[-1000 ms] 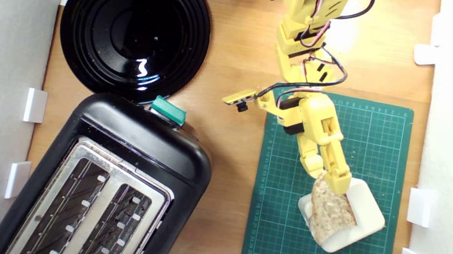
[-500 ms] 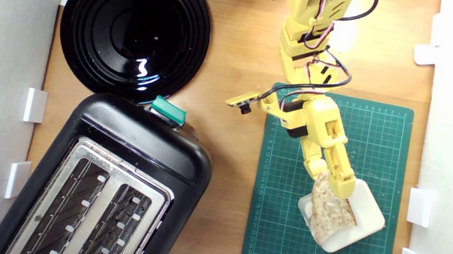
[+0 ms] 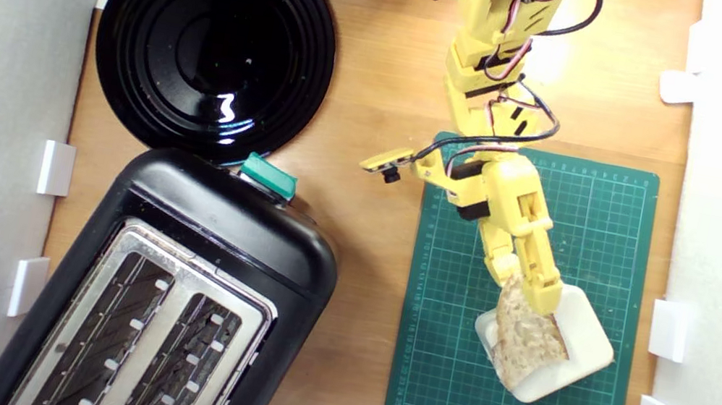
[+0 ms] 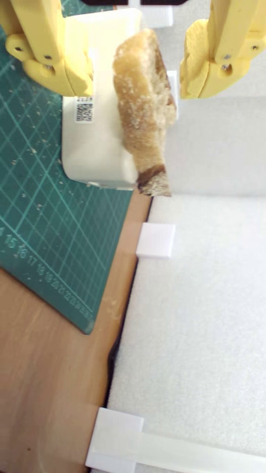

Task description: Pick bread and place in toaster

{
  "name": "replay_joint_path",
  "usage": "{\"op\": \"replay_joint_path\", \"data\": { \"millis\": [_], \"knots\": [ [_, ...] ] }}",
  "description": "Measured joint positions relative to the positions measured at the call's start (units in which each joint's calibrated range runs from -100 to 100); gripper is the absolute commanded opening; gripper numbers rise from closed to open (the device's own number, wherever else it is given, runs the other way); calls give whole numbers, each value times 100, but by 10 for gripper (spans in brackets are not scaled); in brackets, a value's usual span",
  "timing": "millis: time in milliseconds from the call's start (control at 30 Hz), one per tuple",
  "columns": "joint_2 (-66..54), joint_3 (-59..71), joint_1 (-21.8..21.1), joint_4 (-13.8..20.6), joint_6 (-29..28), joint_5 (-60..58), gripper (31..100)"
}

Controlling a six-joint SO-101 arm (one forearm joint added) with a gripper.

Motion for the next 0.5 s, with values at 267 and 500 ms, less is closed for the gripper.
{"op": "replay_joint_path", "data": {
  "millis": [267, 500],
  "knots": [
    [0, 0, 0, -9, 0, 0, 696],
    [0, 0, 0, -9, 0, 0, 618]
  ]
}}
